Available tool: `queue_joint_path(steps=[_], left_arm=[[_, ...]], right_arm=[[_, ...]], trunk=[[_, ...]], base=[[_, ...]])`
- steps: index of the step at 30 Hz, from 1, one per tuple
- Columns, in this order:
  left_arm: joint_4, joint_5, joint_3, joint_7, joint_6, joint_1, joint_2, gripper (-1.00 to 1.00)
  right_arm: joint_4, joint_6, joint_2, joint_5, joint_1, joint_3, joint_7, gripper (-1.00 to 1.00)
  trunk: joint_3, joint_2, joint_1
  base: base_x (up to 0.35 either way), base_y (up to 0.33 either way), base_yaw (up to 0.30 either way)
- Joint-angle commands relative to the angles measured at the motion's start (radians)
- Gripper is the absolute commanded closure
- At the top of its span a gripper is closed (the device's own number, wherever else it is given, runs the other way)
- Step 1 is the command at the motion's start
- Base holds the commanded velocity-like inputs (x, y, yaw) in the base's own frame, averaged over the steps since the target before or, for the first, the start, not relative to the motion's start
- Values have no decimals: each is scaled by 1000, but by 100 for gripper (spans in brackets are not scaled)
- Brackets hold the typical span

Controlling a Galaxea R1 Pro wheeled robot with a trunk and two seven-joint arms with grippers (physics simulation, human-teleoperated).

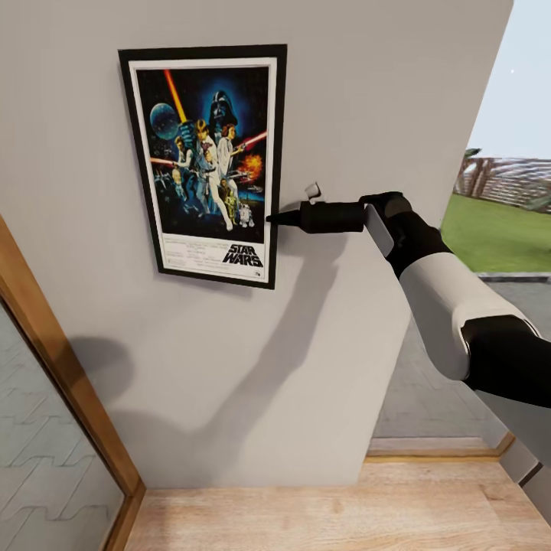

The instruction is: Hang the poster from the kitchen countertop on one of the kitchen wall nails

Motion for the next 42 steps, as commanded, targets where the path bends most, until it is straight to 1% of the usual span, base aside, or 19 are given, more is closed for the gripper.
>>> queue_joint_path(steps=[1,42], left_arm=[[-1,-3,1,-1,-10,0,0,-100],[-1,-3,1,-1,-10,0,1,-100]], right_arm=[[0,7,-1,-9,-1,3,-1,100],[7,1,3,-9,-1,5,-2,100]], trunk=[[-2,-2,1],[-2,-2,1]], base=[[34,0,0],[2,0,0]])
